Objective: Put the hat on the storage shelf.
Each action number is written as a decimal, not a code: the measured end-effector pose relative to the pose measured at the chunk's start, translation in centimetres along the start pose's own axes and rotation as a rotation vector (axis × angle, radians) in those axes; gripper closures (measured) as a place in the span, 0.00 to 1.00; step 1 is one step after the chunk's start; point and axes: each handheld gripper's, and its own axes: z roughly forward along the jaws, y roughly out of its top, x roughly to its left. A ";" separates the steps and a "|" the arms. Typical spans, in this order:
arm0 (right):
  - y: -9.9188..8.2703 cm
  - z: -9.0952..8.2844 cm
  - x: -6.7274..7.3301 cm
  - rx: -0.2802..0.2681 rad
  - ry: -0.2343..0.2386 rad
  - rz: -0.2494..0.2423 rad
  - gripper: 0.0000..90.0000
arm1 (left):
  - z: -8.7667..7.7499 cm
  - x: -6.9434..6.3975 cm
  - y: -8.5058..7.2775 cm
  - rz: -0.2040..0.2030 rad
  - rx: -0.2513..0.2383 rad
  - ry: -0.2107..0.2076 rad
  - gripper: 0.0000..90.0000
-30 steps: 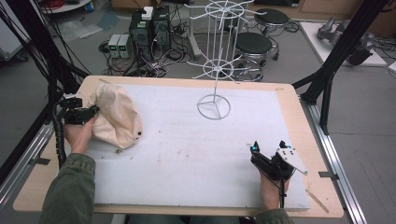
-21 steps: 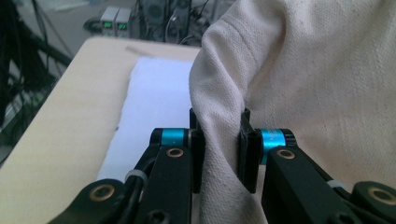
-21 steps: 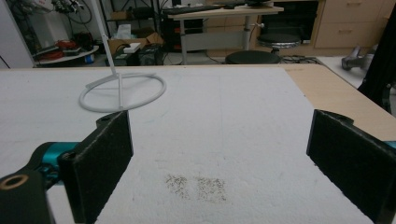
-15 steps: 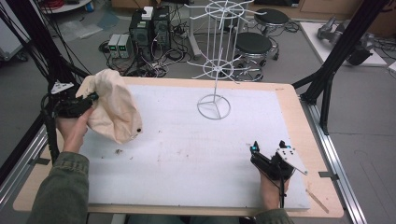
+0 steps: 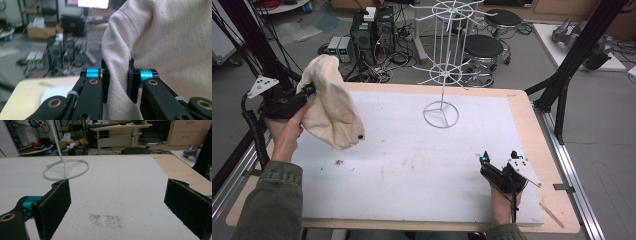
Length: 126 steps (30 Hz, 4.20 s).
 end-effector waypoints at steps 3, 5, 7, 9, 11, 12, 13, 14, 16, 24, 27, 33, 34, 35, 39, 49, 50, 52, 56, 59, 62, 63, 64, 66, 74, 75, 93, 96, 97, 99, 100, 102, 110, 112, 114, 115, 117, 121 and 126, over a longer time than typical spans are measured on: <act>0.0 0.0 0.0 0.002 0.001 0.002 0.07 | -0.8 -0.8 1.0 0.021 -0.061 -0.040 0.88; 0.0 0.0 0.0 0.001 0.000 0.001 0.07 | -1.2 -1.1 1.5 0.027 -0.090 -0.061 0.88; 0.0 0.0 0.1 0.001 -0.001 0.001 0.07 | -1.6 -1.4 2.2 0.034 -0.121 -0.083 0.88; 0.0 0.0 0.1 0.001 0.002 0.000 0.07 | -2.0 -1.7 2.7 0.048 -0.141 -0.088 0.88; 0.0 0.0 0.2 0.001 0.001 -0.001 0.07 | -2.3 -1.9 3.1 0.058 -0.167 -0.102 0.88; 0.0 0.0 0.2 0.003 0.002 0.001 0.07 | -2.6 -2.0 3.4 0.063 -0.185 -0.113 0.88; 0.0 0.0 0.2 0.002 0.004 -0.002 0.07 | -2.7 -2.1 3.6 0.062 -0.195 -0.124 0.88; 0.0 0.0 0.2 0.002 0.004 0.000 0.07 | -2.9 -2.2 3.7 0.066 -0.200 -0.130 0.88; 0.0 0.0 0.2 0.000 0.003 0.000 0.07 | -3.2 -2.5 4.2 0.072 -0.223 -0.142 0.88; 0.1 0.0 0.2 -0.004 0.005 -0.004 0.07 | -3.7 -3.7 5.5 0.091 -0.255 -0.158 0.88; 0.1 -0.1 0.3 -0.007 0.005 -0.006 0.07 | -3.4 -4.3 6.2 0.100 -0.266 -0.165 0.88; 0.1 -0.1 0.3 -0.008 0.011 -0.005 0.07 | -2.2 -5.0 7.5 0.112 -0.281 -0.177 0.88; 0.1 -0.1 0.4 -0.009 0.010 -0.006 0.07 | -1.9 -5.1 7.7 0.109 -0.285 -0.178 0.88; 0.1 -0.1 0.4 -0.009 0.010 -0.003 0.07 | -1.5 -5.2 7.8 0.106 -0.284 -0.179 0.88; 0.2 -0.3 0.6 -0.028 0.015 -0.009 0.07 | -0.2 -5.8 8.5 0.100 -0.285 -0.188 0.88; 0.1 -0.2 0.7 -0.024 0.024 -0.011 0.07 | 2.6 -8.7 11.1 0.130 -0.286 -0.224 0.88; 0.1 -0.2 0.7 -0.024 0.025 -0.010 0.07 | 2.8 -9.0 11.4 0.137 -0.286 -0.230 0.88; 0.1 -0.2 0.7 -0.025 0.027 -0.010 0.07 | 3.3 -9.8 12.0 0.148 -0.289 -0.239 0.88; 0.1 -0.2 0.7 -0.020 0.031 -0.004 0.07 | 4.3 -11.4 13.1 0.176 -0.295 -0.263 0.88; 0.1 -0.2 0.7 -0.018 0.032 -0.007 0.07 | 5.2 -12.6 14.0 0.188 -0.299 -0.284 0.88; 0.1 -0.2 0.7 -0.015 0.033 -0.003 0.07 | 6.3 -14.1 15.0 0.202 -0.309 -0.313 0.88; 0.1 -0.2 0.8 -0.015 0.036 0.000 0.07 | 6.6 -14.5 15.3 0.205 -0.311 -0.319 0.88; 0.1 -0.2 0.8 -0.016 0.037 0.003 0.07 | 6.9 -14.8 15.5 0.210 -0.313 -0.322 0.88; 0.1 -0.2 0.8 -0.017 0.038 0.003 0.07 | 7.7 -15.7 15.8 0.217 -0.311 -0.332 0.88; 0.1 -0.4 0.6 -0.019 0.040 0.012 0.07 | 10.7 -18.0 15.9 0.217 -0.258 -0.304 0.88; 0.1 -0.4 0.6 -0.015 0.043 0.018 0.07 | 11.1 -18.2 15.9 0.217 -0.252 -0.299 0.88; 0.0 -0.4 0.8 -0.014 0.053 0.013 0.07 | 16.0 -20.6 15.3 0.263 -0.070 -0.214 0.81; 0.0 -0.4 0.8 -0.017 0.053 0.011 0.07 | 15.9 -20.4 15.2 0.262 -0.059 -0.209 0.79; 0.0 -0.4 0.9 -0.015 0.053 0.014 0.07 | 15.9 -20.2 15.1 0.266 -0.048 -0.207 0.79; 0.0 -0.4 0.9 -0.017 0.057 0.006 0.07 | 15.8 -20.0 15.0 0.270 -0.035 -0.204 0.78; 0.0 -0.4 1.0 -0.016 0.058 0.008 0.07 | 15.8 -19.9 14.9 0.278 -0.023 -0.201 0.78; 0.1 -0.5 1.0 -0.020 0.054 0.006 0.07 | 15.7 -19.6 14.6 0.287 -0.007 -0.194 0.77; 0.1 -0.5 1.0 -0.021 0.053 0.006 0.07 | 15.5 -18.8 13.4 0.249 0.006 -0.226 0.74; 0.1 -0.5 1.0 -0.020 0.054 0.004 0.07 | 15.5 -18.6 13.1 0.226 0.007 -0.232 0.73; 0.1 -0.5 1.0 -0.021 0.053 0.007 0.07 | 15.5 -18.2 12.9 0.201 0.013 -0.250 0.72; 0.1 -0.6 1.0 -0.020 0.052 0.009 0.07 | 15.5 -18.1 12.8 0.192 0.016 -0.255 0.71; 0.1 -0.6 1.0 -0.022 0.050 0.007 0.07 | 15.4 -17.9 12.6 0.186 0.018 -0.261 0.68; 0.1 -0.6 1.0 -0.023 0.049 0.008 0.07 | 15.2 -17.6 12.3 0.178 0.015 -0.272 0.66; 0.1 -0.6 1.1 -0.024 0.051 0.005 0.07 | 14.8 -17.1 12.2 0.153 -0.009 -0.290 0.60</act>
